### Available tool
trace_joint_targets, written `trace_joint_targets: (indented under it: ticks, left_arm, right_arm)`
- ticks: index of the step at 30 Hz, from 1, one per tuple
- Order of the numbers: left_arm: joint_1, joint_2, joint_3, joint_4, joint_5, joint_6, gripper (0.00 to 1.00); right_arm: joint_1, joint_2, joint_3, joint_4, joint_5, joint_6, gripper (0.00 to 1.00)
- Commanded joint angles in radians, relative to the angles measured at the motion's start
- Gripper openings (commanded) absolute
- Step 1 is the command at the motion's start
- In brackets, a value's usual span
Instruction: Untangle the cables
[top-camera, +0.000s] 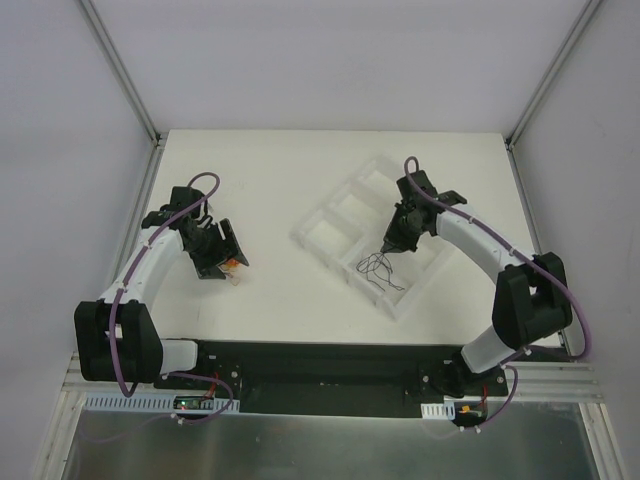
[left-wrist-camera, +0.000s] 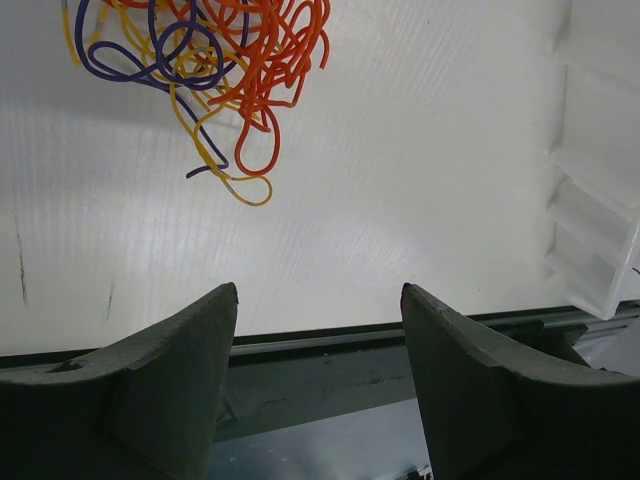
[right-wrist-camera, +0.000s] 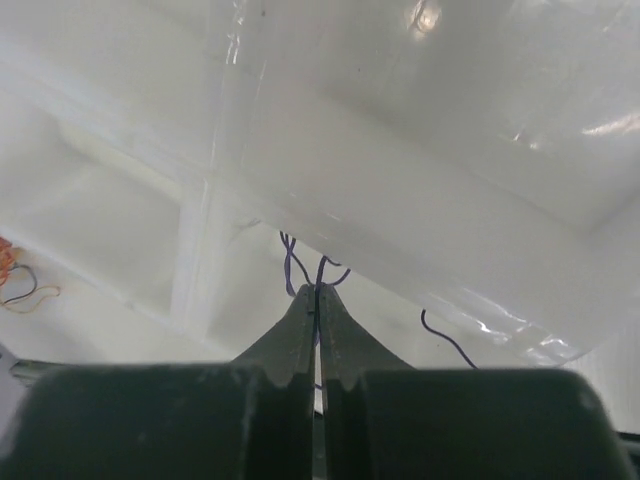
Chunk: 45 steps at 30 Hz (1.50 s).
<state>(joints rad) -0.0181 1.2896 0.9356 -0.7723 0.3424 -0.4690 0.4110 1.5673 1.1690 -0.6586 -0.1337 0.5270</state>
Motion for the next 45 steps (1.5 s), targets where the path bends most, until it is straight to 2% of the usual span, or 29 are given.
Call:
trace_joint_targets:
  ticks: [1,6,12,19,23,30,35,40,45]
  left_arm:
    - [0.003,-0.016,0.002,-0.021,0.021,0.021,0.66]
    - [0.003,-0.027,-0.011,-0.021,0.020,0.021,0.66]
    - [0.003,-0.036,-0.020,-0.021,0.020,0.026,0.66]
    - [0.003,-0.049,-0.024,-0.022,0.027,0.030,0.68]
    - [0.003,-0.072,-0.020,-0.027,0.018,0.036,0.73]
    - [0.003,-0.085,-0.011,-0.030,-0.019,0.061,0.75]
    - [0.003,-0.072,-0.003,-0.032,-0.039,0.078,0.78]
    - [0.003,-0.044,0.017,-0.030,-0.088,0.079,0.79]
    - [0.004,0.017,0.005,0.028,-0.105,0.075,0.75]
  right_arm:
    - [0.069,0.005,0.014,0.065,0.175,-0.074,0.00]
    - [0.208,-0.042,-0.063,0.157,0.357,-0.107,0.00]
    - [0.327,-0.021,-0.130,0.247,0.542,-0.199,0.00]
    - [0.341,0.040,-0.120,0.288,0.444,-0.271,0.01]
    - [0.330,0.025,-0.043,0.160,0.398,-0.275,0.22]
    - [0.316,-0.079,0.012,-0.001,0.318,-0.265,0.49]
    - [0.282,-0.148,0.028,-0.133,0.280,-0.263,0.62]
    - [0.279,-0.246,0.038,-0.138,0.237,-0.323,0.76]
    - [0.304,-0.201,0.161,-0.072,0.082,-0.401,0.78]
